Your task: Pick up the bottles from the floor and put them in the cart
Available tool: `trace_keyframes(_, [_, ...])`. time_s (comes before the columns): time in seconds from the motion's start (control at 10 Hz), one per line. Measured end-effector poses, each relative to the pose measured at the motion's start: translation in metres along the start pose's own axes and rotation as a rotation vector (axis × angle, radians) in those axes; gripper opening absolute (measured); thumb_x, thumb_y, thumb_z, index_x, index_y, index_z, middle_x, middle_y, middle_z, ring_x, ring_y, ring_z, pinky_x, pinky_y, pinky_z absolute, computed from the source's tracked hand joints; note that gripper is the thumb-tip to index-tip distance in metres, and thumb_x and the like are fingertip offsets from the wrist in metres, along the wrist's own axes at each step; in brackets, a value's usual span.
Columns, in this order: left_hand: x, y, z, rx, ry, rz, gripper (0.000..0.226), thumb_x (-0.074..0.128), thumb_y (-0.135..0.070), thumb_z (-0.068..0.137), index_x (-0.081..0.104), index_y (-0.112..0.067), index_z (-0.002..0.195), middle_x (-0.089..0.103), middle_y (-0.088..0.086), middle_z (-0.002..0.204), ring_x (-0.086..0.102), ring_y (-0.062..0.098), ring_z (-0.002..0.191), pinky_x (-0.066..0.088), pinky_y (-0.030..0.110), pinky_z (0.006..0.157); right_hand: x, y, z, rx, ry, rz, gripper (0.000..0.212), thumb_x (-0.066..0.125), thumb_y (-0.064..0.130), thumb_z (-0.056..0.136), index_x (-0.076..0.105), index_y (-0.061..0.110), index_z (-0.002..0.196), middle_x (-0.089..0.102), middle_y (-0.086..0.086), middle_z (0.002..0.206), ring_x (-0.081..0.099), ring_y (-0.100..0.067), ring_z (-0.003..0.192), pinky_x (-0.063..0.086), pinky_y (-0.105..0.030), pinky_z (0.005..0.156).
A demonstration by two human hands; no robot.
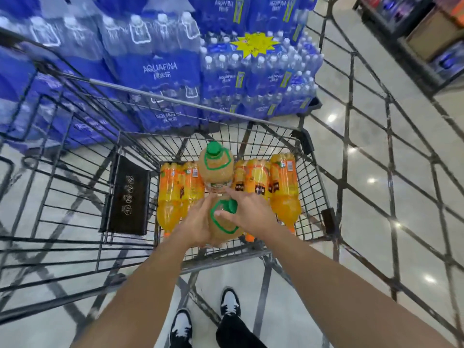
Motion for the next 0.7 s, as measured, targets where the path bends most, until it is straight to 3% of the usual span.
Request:
trace_keyframes(0.2, [0.020,0.008,0.018,-0.036,0.150,0.045,0.136,0.101,-0.028,0.048,0.016,-0.026,0.155,0.039,0.004,0.150,0.041,0.024,0.130,0.040,0.036,0.106,0.022,-0.022,-0.005,0.033,0.078,-0.119,0.080,0.052,0.067,0.090,0.028,0.025,0.154,0.070,-0.009,0.100,0.066,-0.029,0.089,0.054,-0.040,0.072])
trace_keyframes(0.3, [0.026,0.011,0.021,-0.041,0.200,0.062,0.132,0.100,-0.029,0.050,0.015,-0.031,0.152,0.047,0.003,0.144,0.048,0.020,0.114,0.047,0.036,0.096,0.035,-0.025,-0.012,0.067,0.138,-0.132,0.080,0.050,0.067,0.091,0.026,0.024,0.153,0.069,-0.009,0.106,0.066,-0.030,0.091,0.053,-0.037,0.071])
trace_keyframes(0.4, [0.024,0.018,0.021,-0.086,0.206,0.040,0.133,0.099,-0.027,0.054,0.012,-0.032,0.154,0.052,0.005,0.142,0.055,0.026,0.119,0.051,0.046,0.099,0.039,-0.023,-0.008,0.103,0.126,-0.116,0.084,0.054,0.068,0.088,0.026,0.022,0.152,0.068,-0.009,0.106,0.066,-0.030,0.092,0.048,-0.035,0.068])
trace_keyframes(0.5, [0.021,0.018,0.017,-0.122,0.206,0.062,0.137,0.098,-0.022,0.057,0.006,-0.030,0.159,0.051,0.007,0.147,0.053,0.029,0.126,0.049,0.046,0.103,0.033,-0.017,0.001,0.119,0.163,-0.124,0.095,0.059,0.073,0.081,0.022,0.021,0.152,0.067,-0.007,0.101,0.065,-0.029,0.089,0.054,-0.038,0.068])
trace_keyframes(0.6, [-0.002,0.019,0.008,-0.123,0.197,0.277,0.141,0.096,-0.041,0.057,0.000,-0.034,0.161,0.028,0.001,0.164,0.034,0.026,0.147,0.041,0.048,0.111,0.015,-0.019,0.007,0.091,0.175,-0.159,0.107,0.057,0.079,0.077,0.010,0.026,0.157,0.067,-0.007,0.110,0.063,-0.026,0.090,0.055,-0.038,0.067])
trace_keyframes(0.7, [-0.044,0.021,-0.007,-0.132,0.142,0.623,0.146,0.091,-0.059,0.054,-0.007,-0.040,0.160,-0.001,-0.006,0.170,0.002,0.021,0.156,0.019,0.058,0.121,-0.012,-0.032,0.003,0.129,0.185,-0.060,0.117,0.060,0.080,0.072,-0.004,0.034,0.158,0.036,-0.004,0.158,0.052,-0.031,0.128,0.055,-0.046,0.090])
Point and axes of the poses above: each hand's wrist, its own z-axis towards the middle knuckle, its own x-axis out of the palm, y = z × x, the point moved 5 cm from there along z, towards the middle knuckle
